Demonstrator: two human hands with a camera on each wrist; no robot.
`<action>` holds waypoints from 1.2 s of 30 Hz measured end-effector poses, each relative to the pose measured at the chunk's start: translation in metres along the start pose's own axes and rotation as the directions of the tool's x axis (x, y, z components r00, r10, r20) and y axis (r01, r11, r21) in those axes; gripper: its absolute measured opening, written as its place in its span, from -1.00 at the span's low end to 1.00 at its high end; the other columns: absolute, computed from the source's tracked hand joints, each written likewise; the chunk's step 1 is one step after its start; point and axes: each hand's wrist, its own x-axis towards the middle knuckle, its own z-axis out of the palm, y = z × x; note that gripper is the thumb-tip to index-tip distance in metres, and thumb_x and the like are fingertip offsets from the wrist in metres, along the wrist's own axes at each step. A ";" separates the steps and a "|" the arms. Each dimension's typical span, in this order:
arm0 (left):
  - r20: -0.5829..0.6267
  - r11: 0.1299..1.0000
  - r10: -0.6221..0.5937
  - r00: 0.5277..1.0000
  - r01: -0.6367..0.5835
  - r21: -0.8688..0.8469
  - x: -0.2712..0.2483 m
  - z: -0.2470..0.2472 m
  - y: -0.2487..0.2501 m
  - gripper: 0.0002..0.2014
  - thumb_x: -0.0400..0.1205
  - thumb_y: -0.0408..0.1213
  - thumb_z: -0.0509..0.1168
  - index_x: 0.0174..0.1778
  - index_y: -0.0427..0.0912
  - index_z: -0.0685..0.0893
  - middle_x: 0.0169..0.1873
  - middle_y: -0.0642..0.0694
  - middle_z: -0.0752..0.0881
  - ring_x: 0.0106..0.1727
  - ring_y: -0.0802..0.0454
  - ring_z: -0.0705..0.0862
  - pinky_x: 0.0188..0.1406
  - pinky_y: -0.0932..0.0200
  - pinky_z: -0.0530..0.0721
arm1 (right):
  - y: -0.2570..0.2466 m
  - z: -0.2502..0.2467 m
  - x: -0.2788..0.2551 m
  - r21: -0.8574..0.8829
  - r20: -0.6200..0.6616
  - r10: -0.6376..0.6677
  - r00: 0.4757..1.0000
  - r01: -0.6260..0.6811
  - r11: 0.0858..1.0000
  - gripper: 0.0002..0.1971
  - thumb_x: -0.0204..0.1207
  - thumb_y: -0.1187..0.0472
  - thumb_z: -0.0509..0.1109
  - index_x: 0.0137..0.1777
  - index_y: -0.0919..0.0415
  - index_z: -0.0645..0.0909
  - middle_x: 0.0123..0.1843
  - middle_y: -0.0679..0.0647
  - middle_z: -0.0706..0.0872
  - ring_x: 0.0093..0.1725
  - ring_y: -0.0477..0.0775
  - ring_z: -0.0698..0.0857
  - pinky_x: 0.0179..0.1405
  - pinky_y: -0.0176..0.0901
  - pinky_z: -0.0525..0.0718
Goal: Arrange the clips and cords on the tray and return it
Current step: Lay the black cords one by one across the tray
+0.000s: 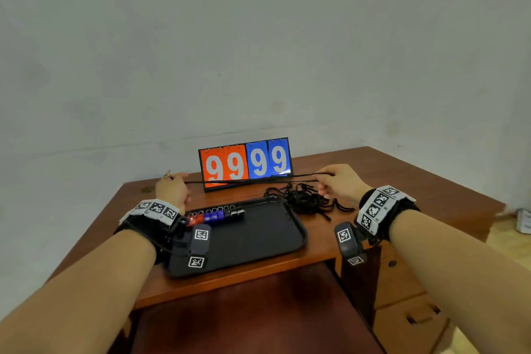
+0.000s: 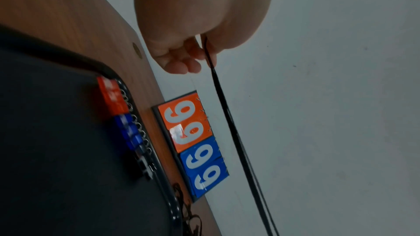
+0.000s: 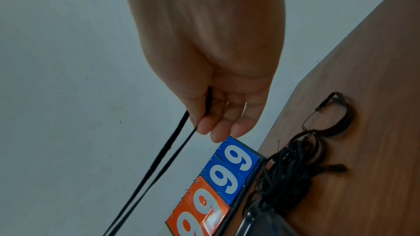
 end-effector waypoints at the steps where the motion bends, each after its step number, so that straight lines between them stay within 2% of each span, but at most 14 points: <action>1: -0.006 0.999 0.005 1.000 -0.004 0.041 0.001 -0.012 -0.003 -0.61 0.75 -0.50 -0.01 0.29 -0.25 0.70 -0.40 -0.18 0.53 -0.47 -0.05 0.47 -0.49 0.08 0.45 | -0.003 0.003 -0.005 0.017 0.003 0.009 1.000 -0.009 1.000 -0.88 0.68 0.30 0.29 0.04 0.26 0.67 -0.33 0.14 0.71 -0.36 0.06 0.71 -0.40 -0.21 0.65; 4: 0.000 0.994 -0.008 1.000 0.008 0.113 0.000 -0.048 -0.011 -0.58 0.72 -0.54 0.01 0.33 -0.26 0.69 -0.49 -0.20 0.47 -0.50 -0.08 0.41 -0.40 0.05 0.45 | -0.011 0.012 -0.020 0.058 0.037 0.030 0.999 -0.032 0.998 -0.88 0.68 0.27 0.30 0.01 0.22 0.68 -0.32 0.11 0.75 -0.29 0.07 0.75 -0.30 -0.18 0.69; 6: 0.002 0.997 -0.017 1.000 0.017 0.077 -0.004 -0.068 -0.018 -0.64 0.72 -0.46 0.11 0.37 -0.28 0.67 -0.47 -0.19 0.49 -0.50 -0.07 0.42 -0.45 0.13 0.42 | -0.015 0.019 -0.030 0.084 0.062 0.061 0.996 -0.066 0.994 -0.89 0.66 0.26 0.34 0.00 0.21 0.69 -0.31 0.11 0.77 -0.28 0.06 0.76 -0.29 -0.18 0.71; 9: -0.055 1.000 -0.021 0.998 0.022 0.020 -0.010 -0.094 -0.029 -0.74 0.70 -0.39 0.22 0.22 -0.28 0.75 -0.44 -0.20 0.56 -0.53 -0.05 0.47 -0.54 0.19 0.41 | -0.017 0.030 -0.041 0.136 0.094 0.140 0.986 -0.152 0.979 -0.92 0.63 0.26 0.39 0.00 0.26 0.69 -0.30 0.14 0.76 -0.33 0.04 0.75 -0.39 -0.20 0.71; 12: -0.062 1.000 -0.022 0.998 0.022 -0.002 -0.016 -0.113 -0.040 -0.89 0.66 -0.40 0.32 0.05 -0.25 0.71 -0.40 -0.16 0.62 -0.57 0.06 0.54 -0.70 0.35 0.44 | -0.014 0.039 -0.046 0.161 0.126 0.230 0.965 -0.248 0.955 -0.95 0.60 0.31 0.41 -0.05 0.29 0.65 -0.36 0.13 0.74 -0.39 0.06 0.72 -0.47 -0.20 0.65; 14: -0.048 0.999 -0.032 0.998 0.032 -0.005 -0.017 -0.122 -0.047 -0.98 0.63 -0.40 0.37 -0.08 -0.26 0.70 -0.38 -0.15 0.66 -0.52 0.06 0.54 -0.78 0.43 0.41 | -0.012 0.043 -0.046 0.165 0.132 0.269 0.954 -0.288 0.943 -0.96 0.57 0.32 0.44 -0.02 0.28 0.65 -0.38 0.11 0.73 -0.40 0.05 0.71 -0.47 -0.21 0.65; 17: -0.028 0.999 -0.037 0.999 0.037 0.016 -0.014 -0.129 -0.057 -0.87 0.61 -0.37 0.43 -0.25 -0.20 0.69 -0.36 -0.14 0.70 -0.49 0.06 0.53 -0.72 0.38 0.42 | -0.010 0.048 -0.042 0.193 0.133 0.327 0.936 -0.348 0.917 -0.97 0.57 0.34 0.44 -0.06 0.27 0.64 -0.37 0.11 0.68 -0.41 0.02 0.68 -0.50 -0.27 0.63; 21: -0.040 0.997 -0.038 0.998 0.041 0.070 -0.004 -0.129 -0.067 -0.84 0.61 -0.34 0.44 -0.29 -0.20 0.67 -0.42 -0.13 0.66 -0.51 0.03 0.49 -0.57 0.24 0.42 | -0.001 0.054 -0.030 0.257 0.158 0.407 0.899 -0.436 0.863 -0.96 0.58 0.37 0.40 -0.11 0.29 0.63 -0.34 0.12 0.69 -0.36 0.03 0.70 -0.50 -0.28 0.66; 23: -0.030 0.992 -0.050 0.998 0.053 0.111 0.001 -0.126 -0.072 -0.82 0.61 -0.35 0.44 -0.31 -0.21 0.67 -0.44 -0.16 0.63 -0.52 0.00 0.47 -0.54 0.22 0.42 | 0.007 0.055 -0.023 0.286 0.162 0.440 0.883 -0.469 0.835 -0.94 0.59 0.38 0.37 -0.12 0.31 0.62 -0.30 0.15 0.70 -0.34 0.06 0.72 -0.53 -0.28 0.67; 27: -0.011 0.979 -0.114 0.993 0.114 0.168 0.007 -0.117 -0.083 -0.86 0.61 -0.37 0.42 -0.28 -0.21 0.70 -0.42 -0.20 0.65 -0.52 -0.01 0.51 -0.57 0.25 0.46 | 0.024 0.058 -0.013 0.341 0.146 0.475 0.868 -0.495 0.799 -0.89 0.62 0.37 0.32 -0.15 0.31 0.59 -0.25 0.18 0.71 -0.40 0.06 0.75 -0.59 -0.32 0.66; 29: 0.000 0.972 -0.134 0.991 0.131 0.193 0.007 -0.112 -0.088 -0.88 0.62 -0.41 0.40 -0.25 -0.23 0.71 -0.45 -0.20 0.63 -0.53 -0.01 0.51 -0.63 0.29 0.44 | 0.032 0.060 -0.009 0.316 0.122 0.480 0.869 -0.492 0.811 -0.88 0.63 0.35 0.31 -0.15 0.30 0.58 -0.26 0.16 0.70 -0.33 0.06 0.71 -0.51 -0.30 0.64; 31: 0.019 0.968 -0.149 0.989 0.141 0.207 0.008 -0.108 -0.093 -0.89 0.62 -0.45 0.38 -0.24 -0.28 0.71 -0.46 -0.21 0.62 -0.53 -0.02 0.50 -0.60 0.27 0.43 | 0.039 0.063 -0.006 0.240 0.088 0.487 0.869 -0.493 0.836 -0.88 0.62 0.33 0.33 -0.16 0.28 0.59 -0.31 0.13 0.70 -0.38 0.01 0.68 -0.45 -0.29 0.55; 34: 0.053 0.954 -0.186 0.981 0.167 0.249 0.008 -0.103 -0.101 -0.85 0.63 -0.47 0.34 -0.26 -0.25 0.67 -0.42 -0.20 0.62 -0.50 0.00 0.49 -0.50 0.24 0.43 | 0.048 0.066 -0.001 0.107 0.061 0.485 0.872 -0.489 0.866 -0.89 0.59 0.33 0.37 -0.18 0.27 0.62 -0.44 0.07 0.69 -0.58 -0.10 0.61 -0.63 -0.36 0.44; 36: 0.059 0.942 -0.201 0.978 0.176 0.285 0.009 -0.101 -0.103 -0.85 0.62 -0.46 0.33 -0.27 -0.25 0.66 -0.42 -0.22 0.61 -0.51 -0.02 0.49 -0.50 0.23 0.43 | 0.053 0.069 0.001 0.066 0.041 0.469 0.882 -0.471 0.880 -0.91 0.55 0.37 0.39 -0.19 0.29 0.65 -0.48 0.08 0.68 -0.62 -0.10 0.57 -0.69 -0.37 0.40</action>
